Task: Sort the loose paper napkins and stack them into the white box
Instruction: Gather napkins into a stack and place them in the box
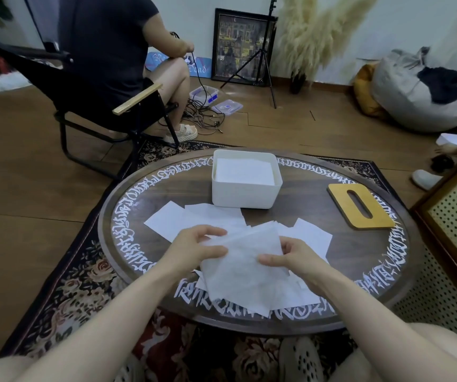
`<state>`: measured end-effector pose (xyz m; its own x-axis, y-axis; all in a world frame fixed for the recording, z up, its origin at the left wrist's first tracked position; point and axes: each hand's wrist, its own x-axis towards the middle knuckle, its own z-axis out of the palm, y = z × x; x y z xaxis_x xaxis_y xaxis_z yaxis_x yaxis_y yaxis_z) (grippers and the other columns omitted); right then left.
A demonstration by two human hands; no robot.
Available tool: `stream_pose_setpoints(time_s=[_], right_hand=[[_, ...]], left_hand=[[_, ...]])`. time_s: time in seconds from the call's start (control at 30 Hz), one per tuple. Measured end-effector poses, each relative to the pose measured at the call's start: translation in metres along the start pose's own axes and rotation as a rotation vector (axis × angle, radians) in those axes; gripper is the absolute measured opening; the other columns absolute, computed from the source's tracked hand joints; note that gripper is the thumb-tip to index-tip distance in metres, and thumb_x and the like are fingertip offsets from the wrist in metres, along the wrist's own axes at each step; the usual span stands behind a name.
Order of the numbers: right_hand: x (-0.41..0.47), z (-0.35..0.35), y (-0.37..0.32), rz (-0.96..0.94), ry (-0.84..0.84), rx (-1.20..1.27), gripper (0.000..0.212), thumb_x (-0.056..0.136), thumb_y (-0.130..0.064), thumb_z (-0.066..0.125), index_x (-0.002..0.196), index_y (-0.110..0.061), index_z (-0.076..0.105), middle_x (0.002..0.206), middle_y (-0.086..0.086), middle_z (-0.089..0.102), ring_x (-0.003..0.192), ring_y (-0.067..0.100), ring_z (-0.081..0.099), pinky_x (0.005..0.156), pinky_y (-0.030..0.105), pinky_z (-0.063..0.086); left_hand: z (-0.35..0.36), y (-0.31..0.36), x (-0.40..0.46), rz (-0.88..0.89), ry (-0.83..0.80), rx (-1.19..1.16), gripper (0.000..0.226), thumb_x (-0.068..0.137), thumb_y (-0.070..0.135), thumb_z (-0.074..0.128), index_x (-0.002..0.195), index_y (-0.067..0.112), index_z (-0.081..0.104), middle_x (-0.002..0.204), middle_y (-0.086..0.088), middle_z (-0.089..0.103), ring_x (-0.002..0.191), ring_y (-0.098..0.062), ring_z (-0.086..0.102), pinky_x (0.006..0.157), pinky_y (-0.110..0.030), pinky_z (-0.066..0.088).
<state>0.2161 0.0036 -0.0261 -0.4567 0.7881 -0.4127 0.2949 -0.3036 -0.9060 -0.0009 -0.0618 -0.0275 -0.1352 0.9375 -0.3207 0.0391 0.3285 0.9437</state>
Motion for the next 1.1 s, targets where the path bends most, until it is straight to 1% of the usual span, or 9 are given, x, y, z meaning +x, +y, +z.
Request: stream_pose_setpoints(time_s=[0.1, 0.2, 0.3, 0.43, 0.53, 0.63, 0.8, 1.0, 1.1], right_hand=[[0.002, 0.004, 0.007, -0.083, 0.205, 0.18, 0.026, 0.077, -0.002, 0.075, 0.101, -0.008, 0.069, 0.093, 0.004, 0.076, 0.081, 0.017, 0.072, 0.066, 0.025, 0.057], [0.001, 0.014, 0.014, -0.158, 0.262, 0.278, 0.026, 0.075, 0.003, 0.074, 0.098, -0.009, 0.069, 0.089, 0.002, 0.076, 0.078, 0.016, 0.072, 0.064, 0.026, 0.057], [0.001, 0.018, 0.019, -0.22, 0.28, 0.25, 0.025, 0.073, 0.004, 0.076, 0.093, -0.011, 0.07, 0.084, -0.002, 0.075, 0.077, 0.01, 0.071, 0.064, 0.02, 0.055], [0.003, 0.016, 0.028, -0.235, 0.272, 0.177, 0.022, 0.072, 0.004, 0.077, 0.088, -0.011, 0.07, 0.088, -0.001, 0.075, 0.083, 0.013, 0.069, 0.074, 0.023, 0.056], [0.004, 0.016, 0.034, -0.216, 0.251, 0.186, 0.023, 0.072, 0.009, 0.075, 0.084, -0.009, 0.065, 0.079, 0.001, 0.069, 0.074, 0.014, 0.066, 0.068, 0.024, 0.056], [0.006, 0.017, 0.035, -0.211, 0.233, 0.206, 0.027, 0.072, 0.01, 0.074, 0.088, -0.01, 0.065, 0.077, -0.001, 0.07, 0.071, 0.012, 0.067, 0.063, 0.024, 0.055], [0.008, 0.023, 0.034, -0.228, 0.226, 0.227, 0.025, 0.074, 0.009, 0.073, 0.087, -0.01, 0.063, 0.074, -0.003, 0.069, 0.069, 0.011, 0.067, 0.061, 0.023, 0.053], [0.01, 0.018, 0.038, -0.235, 0.25, 0.212, 0.024, 0.074, 0.007, 0.074, 0.084, -0.01, 0.062, 0.078, 0.0, 0.068, 0.074, 0.014, 0.065, 0.065, 0.026, 0.054], [0.009, 0.015, 0.045, -0.219, 0.267, 0.173, 0.023, 0.075, 0.008, 0.073, 0.086, -0.01, 0.065, 0.085, 0.004, 0.07, 0.081, 0.018, 0.066, 0.074, 0.03, 0.056]], left_hand=[[0.001, -0.008, 0.004, -0.012, 0.074, -0.219, 0.039, 0.079, -0.006, 0.07, 0.114, 0.008, 0.062, 0.093, -0.009, 0.073, 0.077, -0.021, 0.071, 0.06, -0.028, 0.054], [0.015, -0.02, 0.001, 0.041, 0.119, -0.236, 0.034, 0.075, -0.013, 0.069, 0.098, 0.011, 0.066, 0.096, -0.009, 0.073, 0.077, -0.014, 0.07, 0.064, -0.023, 0.054], [0.026, -0.028, -0.002, 0.097, 0.182, -0.246, 0.029, 0.075, -0.013, 0.069, 0.088, 0.013, 0.066, 0.09, -0.004, 0.073, 0.084, -0.018, 0.068, 0.074, -0.027, 0.055], [0.028, -0.034, 0.001, 0.154, 0.208, -0.251, 0.031, 0.075, -0.014, 0.069, 0.09, 0.014, 0.066, 0.083, 0.004, 0.072, 0.078, -0.008, 0.067, 0.067, -0.017, 0.052], [0.028, -0.037, 0.001, 0.153, 0.186, -0.258, 0.04, 0.075, -0.017, 0.067, 0.1, 0.013, 0.064, 0.083, 0.003, 0.069, 0.074, -0.003, 0.064, 0.066, -0.014, 0.051], [0.029, -0.041, 0.004, 0.128, 0.173, -0.285, 0.045, 0.075, -0.02, 0.064, 0.103, 0.015, 0.062, 0.09, -0.001, 0.07, 0.081, -0.009, 0.065, 0.068, -0.016, 0.053], [0.034, -0.039, 0.007, 0.129, 0.163, -0.211, 0.045, 0.076, -0.013, 0.067, 0.106, 0.021, 0.064, 0.104, -0.007, 0.068, 0.094, -0.02, 0.064, 0.08, -0.031, 0.055], [0.037, -0.039, 0.011, 0.152, 0.173, -0.189, 0.046, 0.077, -0.012, 0.066, 0.108, 0.022, 0.064, 0.108, -0.005, 0.067, 0.098, -0.02, 0.064, 0.082, -0.031, 0.055], [0.036, -0.043, 0.011, 0.142, 0.16, -0.16, 0.044, 0.077, -0.014, 0.065, 0.108, 0.018, 0.064, 0.107, -0.004, 0.066, 0.096, -0.016, 0.063, 0.073, -0.021, 0.053]])
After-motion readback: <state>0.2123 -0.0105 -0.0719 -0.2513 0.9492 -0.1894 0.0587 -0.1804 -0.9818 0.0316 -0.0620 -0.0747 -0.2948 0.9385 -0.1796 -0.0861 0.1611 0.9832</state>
